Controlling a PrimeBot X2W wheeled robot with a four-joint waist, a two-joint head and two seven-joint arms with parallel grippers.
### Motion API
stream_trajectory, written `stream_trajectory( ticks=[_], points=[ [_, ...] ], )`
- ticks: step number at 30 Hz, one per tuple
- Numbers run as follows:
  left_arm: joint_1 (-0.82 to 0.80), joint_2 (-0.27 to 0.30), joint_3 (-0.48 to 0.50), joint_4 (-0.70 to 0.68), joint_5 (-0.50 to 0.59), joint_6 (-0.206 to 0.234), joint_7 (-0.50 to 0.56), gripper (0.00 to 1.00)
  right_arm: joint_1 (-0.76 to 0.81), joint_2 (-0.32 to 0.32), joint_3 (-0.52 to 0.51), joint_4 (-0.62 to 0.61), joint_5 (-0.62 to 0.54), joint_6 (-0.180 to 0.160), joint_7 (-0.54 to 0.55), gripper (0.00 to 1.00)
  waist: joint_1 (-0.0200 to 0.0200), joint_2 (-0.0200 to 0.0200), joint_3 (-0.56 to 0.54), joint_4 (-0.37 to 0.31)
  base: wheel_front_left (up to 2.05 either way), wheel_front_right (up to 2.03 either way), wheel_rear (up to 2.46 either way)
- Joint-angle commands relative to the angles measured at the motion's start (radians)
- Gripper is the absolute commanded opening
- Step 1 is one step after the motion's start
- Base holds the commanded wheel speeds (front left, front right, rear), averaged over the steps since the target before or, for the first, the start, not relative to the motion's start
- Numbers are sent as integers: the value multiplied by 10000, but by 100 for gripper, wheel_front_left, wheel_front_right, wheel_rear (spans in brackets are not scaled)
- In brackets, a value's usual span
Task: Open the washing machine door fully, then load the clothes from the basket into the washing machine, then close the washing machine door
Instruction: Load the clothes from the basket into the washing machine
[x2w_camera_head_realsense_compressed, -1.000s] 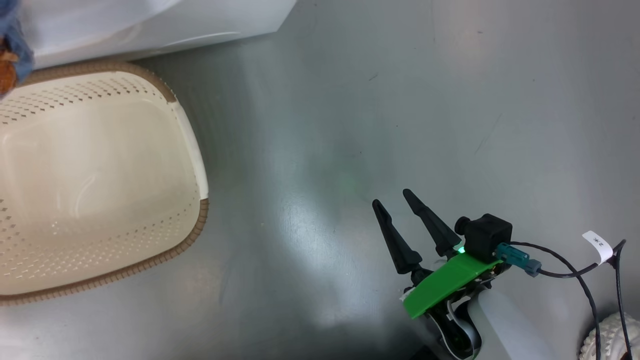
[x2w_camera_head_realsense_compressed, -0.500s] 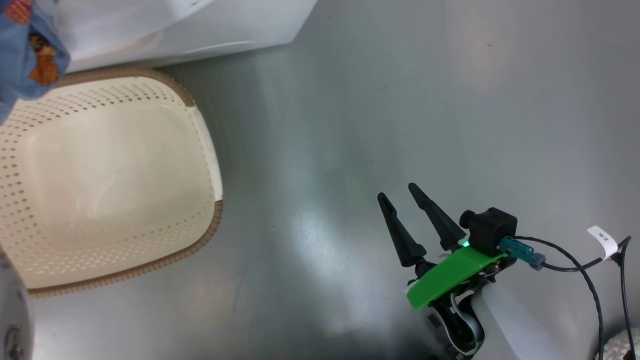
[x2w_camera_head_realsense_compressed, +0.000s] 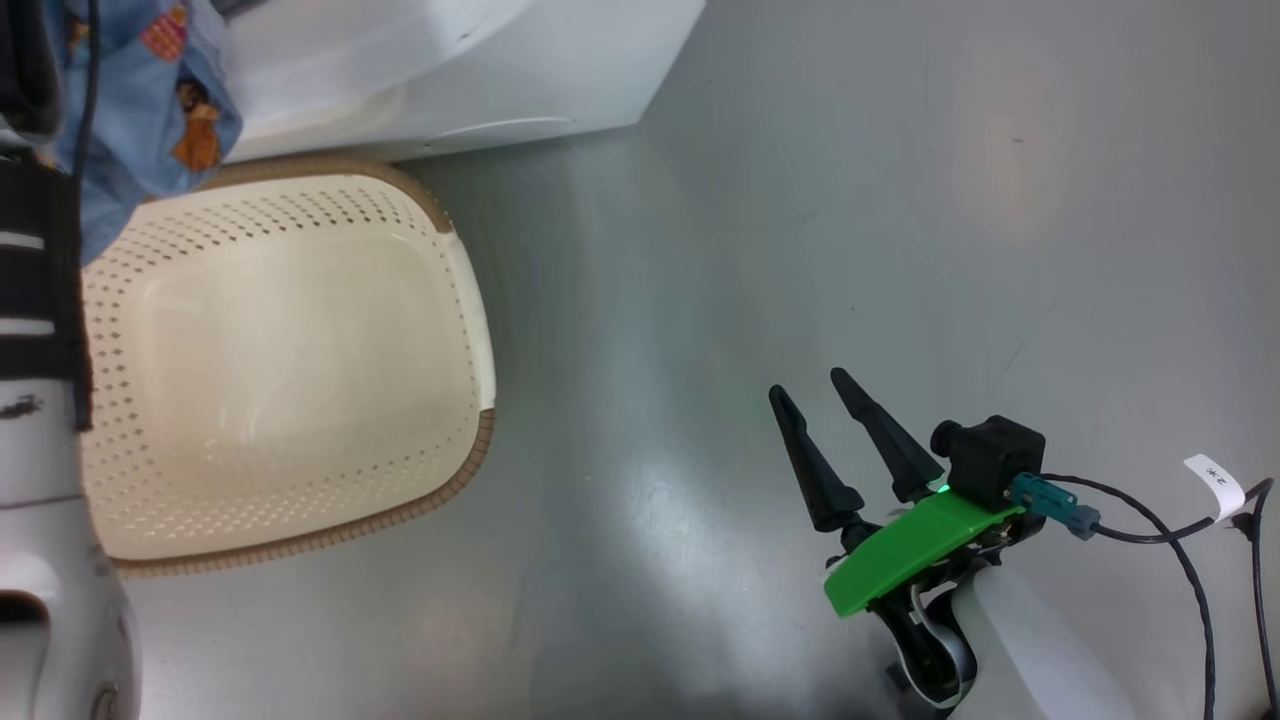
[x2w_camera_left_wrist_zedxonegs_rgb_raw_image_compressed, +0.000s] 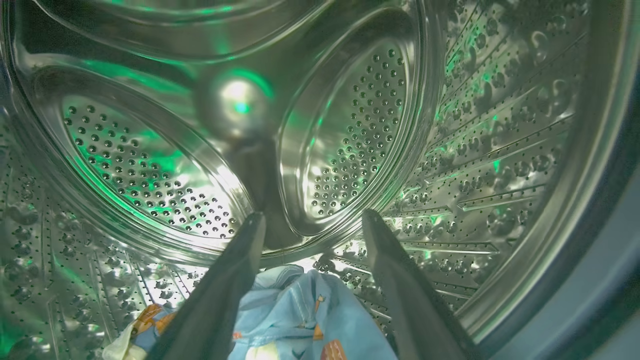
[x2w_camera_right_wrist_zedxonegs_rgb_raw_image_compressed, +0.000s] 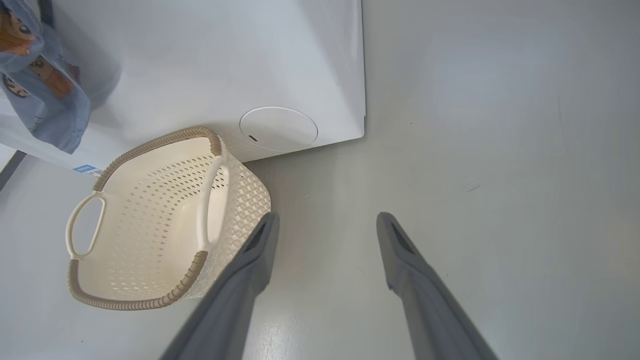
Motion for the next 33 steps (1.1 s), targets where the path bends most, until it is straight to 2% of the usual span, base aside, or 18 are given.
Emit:
stream_trajectory(
  ticks=[1, 11, 24, 33],
  points=[
    [229, 352, 76, -354, -108, -20, -51, 100, 111, 78, 172, -102, -83, 16, -118, 100, 1, -1, -140, 133, 0, 0, 0],
    [1452, 325, -272, -1015, -638, -23, -51, 100, 110, 78, 17, -128, -117, 16, -118, 100, 1, -1, -718, 368, 0, 0, 0],
    [3980, 158, 85, -2536, -1036, -24, -51, 100, 376, 78, -197, -200, -226, 16, -118, 100, 1, -1, -1794, 540, 0, 0, 0],
    [5837, -231, 450, -3513, -1050, -24, -51, 100, 659, 78, -309, -189, -308, 16, -118, 100, 1, -1, -2493, 710, 0, 0, 0]
  ],
)
